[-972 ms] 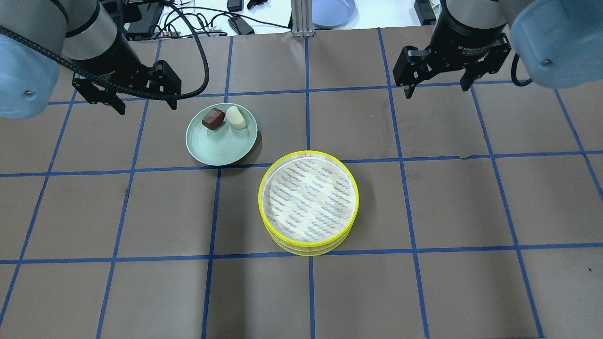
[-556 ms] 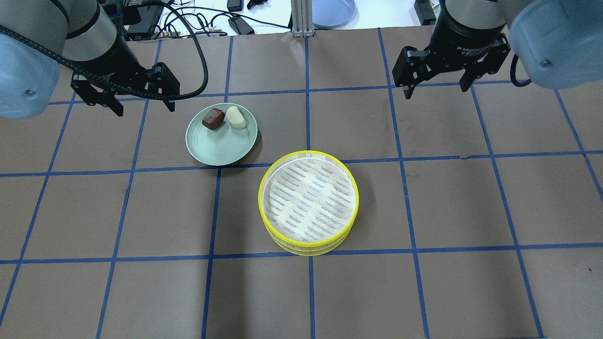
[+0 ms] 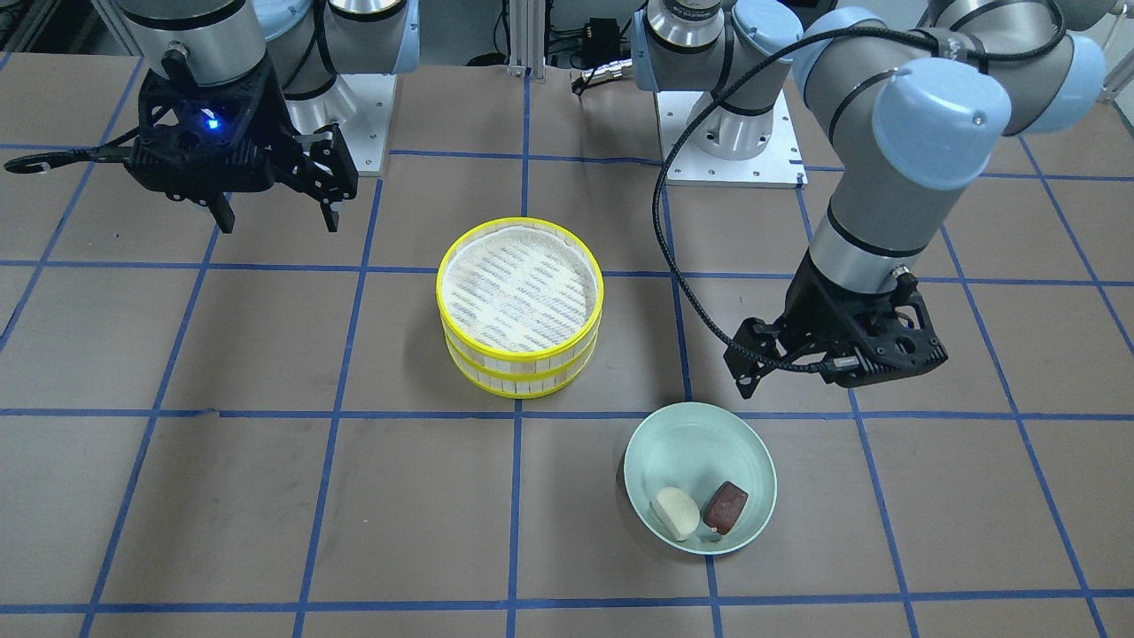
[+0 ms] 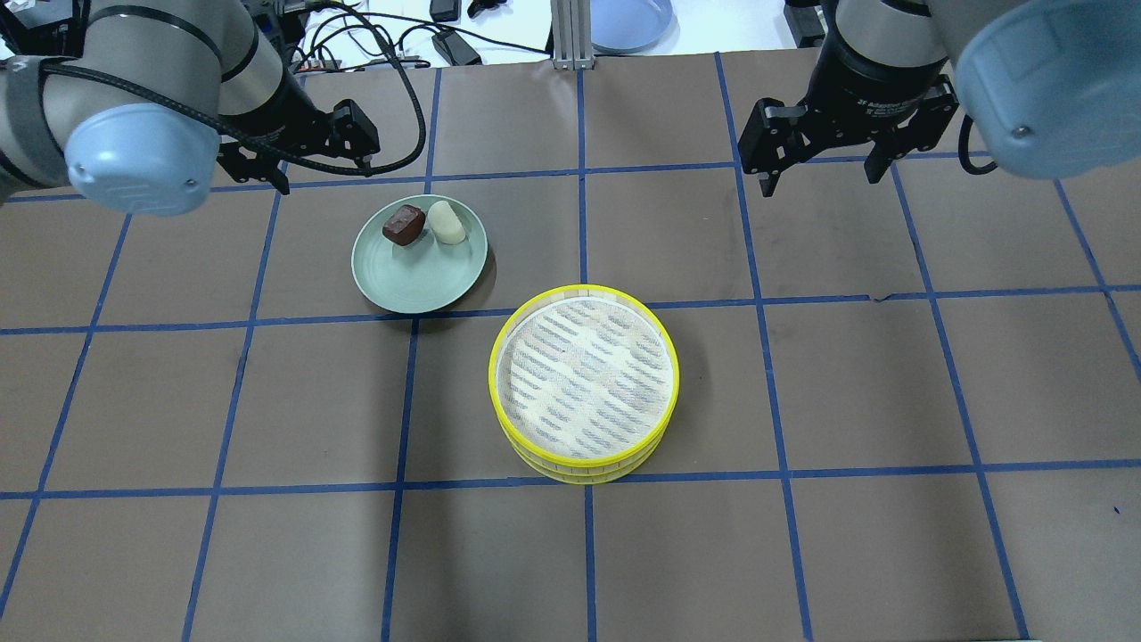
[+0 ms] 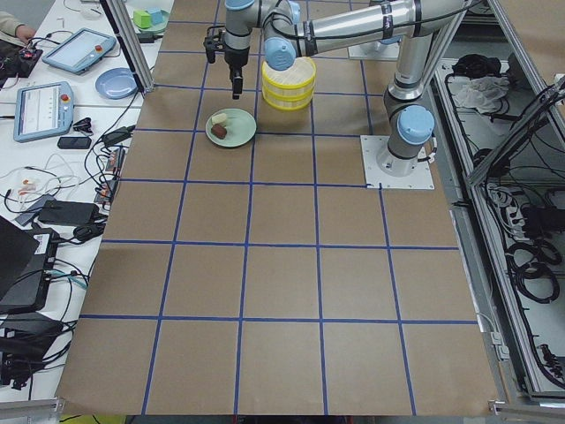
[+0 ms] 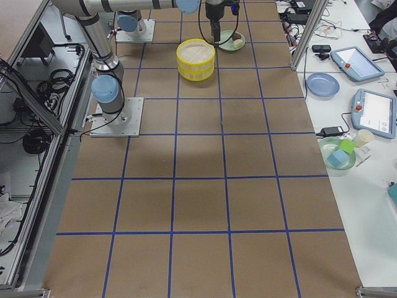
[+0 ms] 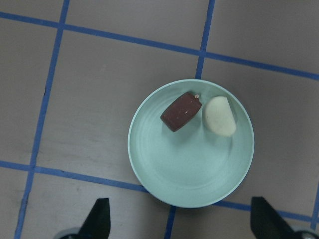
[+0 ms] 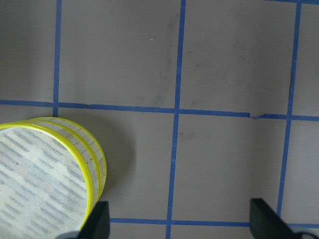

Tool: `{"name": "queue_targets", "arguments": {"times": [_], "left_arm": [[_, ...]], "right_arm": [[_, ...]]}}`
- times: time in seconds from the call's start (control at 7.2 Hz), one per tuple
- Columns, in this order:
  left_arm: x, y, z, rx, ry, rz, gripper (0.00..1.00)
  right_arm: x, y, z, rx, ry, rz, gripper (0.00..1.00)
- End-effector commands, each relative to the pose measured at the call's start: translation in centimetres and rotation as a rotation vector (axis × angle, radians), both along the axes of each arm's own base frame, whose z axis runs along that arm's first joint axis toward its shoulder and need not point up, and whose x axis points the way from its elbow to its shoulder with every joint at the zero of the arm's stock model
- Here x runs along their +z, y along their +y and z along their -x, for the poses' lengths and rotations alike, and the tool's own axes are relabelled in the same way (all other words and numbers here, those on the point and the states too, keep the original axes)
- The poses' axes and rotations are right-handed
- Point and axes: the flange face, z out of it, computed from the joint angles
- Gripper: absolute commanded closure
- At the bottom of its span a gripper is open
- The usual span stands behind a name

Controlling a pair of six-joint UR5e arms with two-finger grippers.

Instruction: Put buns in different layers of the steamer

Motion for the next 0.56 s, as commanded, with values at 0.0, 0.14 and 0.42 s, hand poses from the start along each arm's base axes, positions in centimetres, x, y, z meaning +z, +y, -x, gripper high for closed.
{"name": "queue_targets", "arguments": {"times": [0.0,0.14,0.42], "left_arm": [[-5.5,-3.2,0.9,0.171,0.130,-0.008,0.00],[-7.8,-4.4,1.3,0.179,0.159,0.003,0.00],[-12.6,-5.6,3.1,0.219,0.173,-0.032,0.00]], "right_arm": [[-1.9,1.8,-1.1,0.007,-0.029,-0.038,0.00],[-3.2,2.7,-1.8,-0.020,-0.054,-0.066,0.00],[-5.5,3.8,-5.0,-0.081,-0.045,-0.054,0.00]]}}
